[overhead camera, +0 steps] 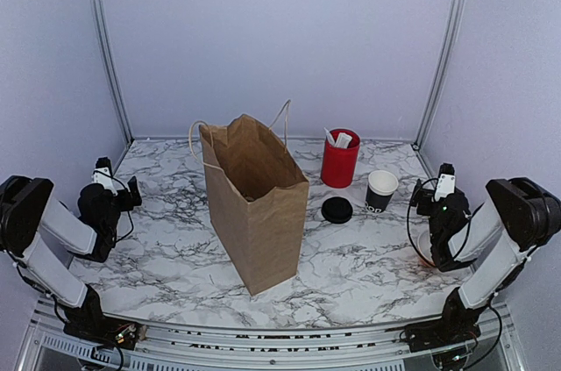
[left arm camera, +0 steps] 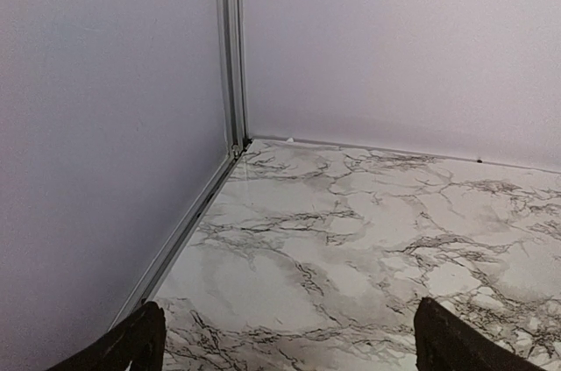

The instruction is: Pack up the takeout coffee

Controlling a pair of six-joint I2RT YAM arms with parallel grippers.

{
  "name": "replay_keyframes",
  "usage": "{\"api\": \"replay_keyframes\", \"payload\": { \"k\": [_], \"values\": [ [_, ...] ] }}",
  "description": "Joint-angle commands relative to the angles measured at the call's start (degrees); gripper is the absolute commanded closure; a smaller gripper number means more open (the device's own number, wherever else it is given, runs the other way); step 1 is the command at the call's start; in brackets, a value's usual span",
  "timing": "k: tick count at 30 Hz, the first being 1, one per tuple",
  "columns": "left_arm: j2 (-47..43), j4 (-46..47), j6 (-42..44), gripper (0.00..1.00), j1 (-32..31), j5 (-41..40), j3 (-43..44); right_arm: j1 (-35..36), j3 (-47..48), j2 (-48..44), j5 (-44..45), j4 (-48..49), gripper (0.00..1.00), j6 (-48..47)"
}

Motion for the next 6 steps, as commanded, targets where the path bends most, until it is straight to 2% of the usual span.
{"api": "replay_keyframes", "payload": {
  "k": [1,6],
  "values": [
    [-0.2,-0.4,-0.3,0.01,0.3,-0.7,0.2,0.2,0.9,0.4,0.4,0.9,0.00,-0.2],
    [-0.2,-0.5,-0.3,0.01,0.3,-0.8,0.2,0.2,1.0,0.4,0.4,0.9,0.00,-0.2]
  ]
}}
